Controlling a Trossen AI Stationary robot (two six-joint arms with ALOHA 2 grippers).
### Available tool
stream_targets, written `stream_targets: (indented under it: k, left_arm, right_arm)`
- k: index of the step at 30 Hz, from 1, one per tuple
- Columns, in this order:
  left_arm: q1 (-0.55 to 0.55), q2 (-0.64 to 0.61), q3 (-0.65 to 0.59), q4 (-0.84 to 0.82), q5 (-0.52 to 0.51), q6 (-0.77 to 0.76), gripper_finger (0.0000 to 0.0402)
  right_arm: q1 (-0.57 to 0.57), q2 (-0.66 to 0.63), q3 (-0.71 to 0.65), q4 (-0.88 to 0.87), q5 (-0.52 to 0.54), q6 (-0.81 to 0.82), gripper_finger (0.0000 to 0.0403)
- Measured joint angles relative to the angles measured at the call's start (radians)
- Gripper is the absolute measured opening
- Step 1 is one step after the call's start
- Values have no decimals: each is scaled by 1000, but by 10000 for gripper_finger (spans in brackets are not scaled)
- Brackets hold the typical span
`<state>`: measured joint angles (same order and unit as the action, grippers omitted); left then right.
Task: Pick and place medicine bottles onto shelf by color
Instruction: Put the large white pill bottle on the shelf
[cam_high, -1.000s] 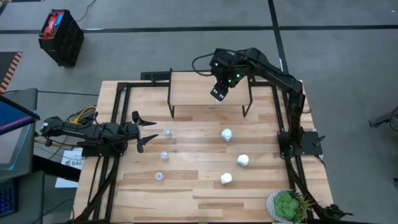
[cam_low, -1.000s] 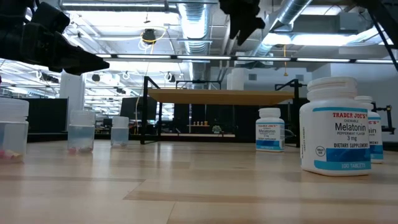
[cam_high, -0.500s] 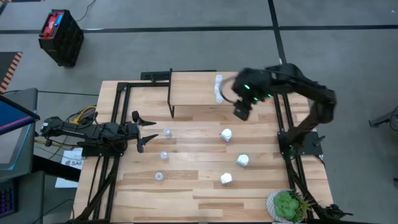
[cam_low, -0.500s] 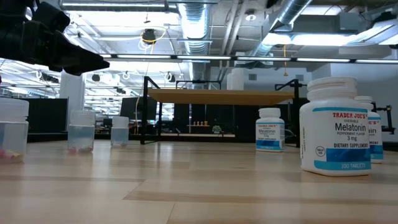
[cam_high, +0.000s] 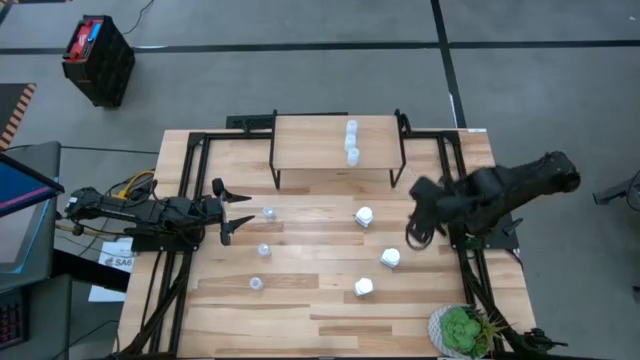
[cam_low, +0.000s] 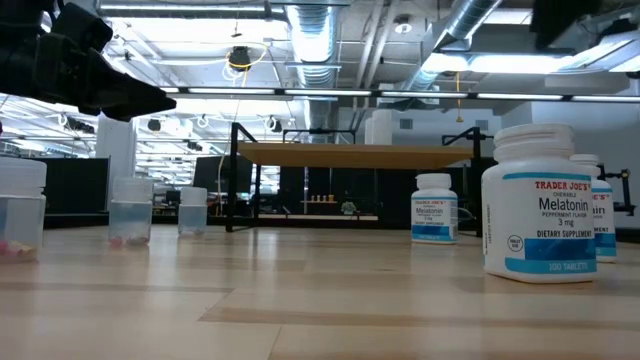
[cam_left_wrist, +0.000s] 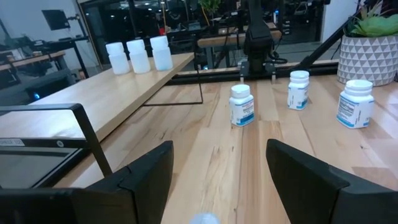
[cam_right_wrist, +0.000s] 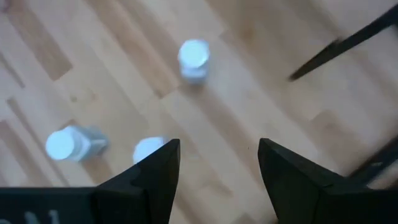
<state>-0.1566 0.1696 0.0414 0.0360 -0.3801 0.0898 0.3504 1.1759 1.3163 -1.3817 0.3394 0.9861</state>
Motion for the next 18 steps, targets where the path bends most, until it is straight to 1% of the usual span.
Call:
stream_targets:
  k: [3,5,9,15,18]
  left_arm:
    - [0,0,0,0,0,0,245]
    - [0,0,0,0,0,0,245]
    - [0,0,0,0,0,0,245]
    - [0,0,0,0,0,0,245]
    - [0,0,0,1,0,-23,245]
  right_arm:
    - [71,11,-74,93,0,68,239]
    - [108,35,-109,145,0,86,239]
    - [157,112,-131,177,0,88,239]
    - [163,247,-131,230,0,90,239]
    - [151,303,-131,251,-27,87,239]
